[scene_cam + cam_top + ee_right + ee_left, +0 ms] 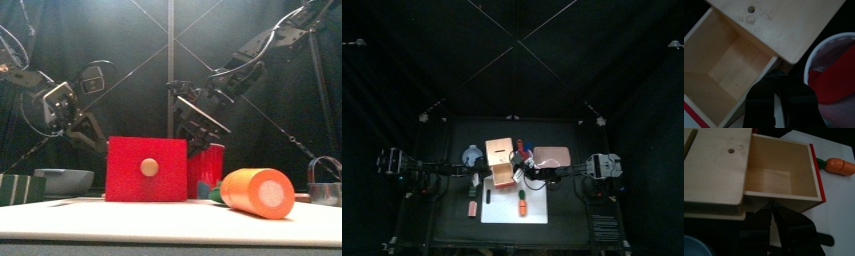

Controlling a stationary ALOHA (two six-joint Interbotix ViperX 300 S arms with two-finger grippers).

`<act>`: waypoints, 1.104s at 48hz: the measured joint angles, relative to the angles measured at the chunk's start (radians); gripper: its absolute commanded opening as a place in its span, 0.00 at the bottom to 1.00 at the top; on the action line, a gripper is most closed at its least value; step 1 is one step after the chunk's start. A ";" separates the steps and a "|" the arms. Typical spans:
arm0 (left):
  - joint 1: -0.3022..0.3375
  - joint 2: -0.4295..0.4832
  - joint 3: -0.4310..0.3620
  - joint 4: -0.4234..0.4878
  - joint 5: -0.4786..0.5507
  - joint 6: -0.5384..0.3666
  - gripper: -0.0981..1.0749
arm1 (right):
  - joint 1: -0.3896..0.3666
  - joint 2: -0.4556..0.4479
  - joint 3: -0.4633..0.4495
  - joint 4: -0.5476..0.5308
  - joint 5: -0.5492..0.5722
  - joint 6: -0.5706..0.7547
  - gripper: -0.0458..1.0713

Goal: Close drawer

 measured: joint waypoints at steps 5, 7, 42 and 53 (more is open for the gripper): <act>0.000 -0.015 0.008 0.000 0.006 0.000 0.53 | 0.003 0.000 0.003 0.014 0.002 -0.002 0.26; 0.000 -0.018 0.009 0.000 0.006 0.000 0.53 | 0.005 -0.002 0.009 0.018 0.006 -0.002 0.26; 0.000 -0.156 0.037 -0.009 0.124 0.000 0.52 | 0.089 -0.118 0.112 0.095 0.058 -0.002 0.25; 0.014 -0.295 0.043 0.025 0.176 0.005 0.52 | 0.179 -0.160 0.115 0.103 0.058 -0.002 0.25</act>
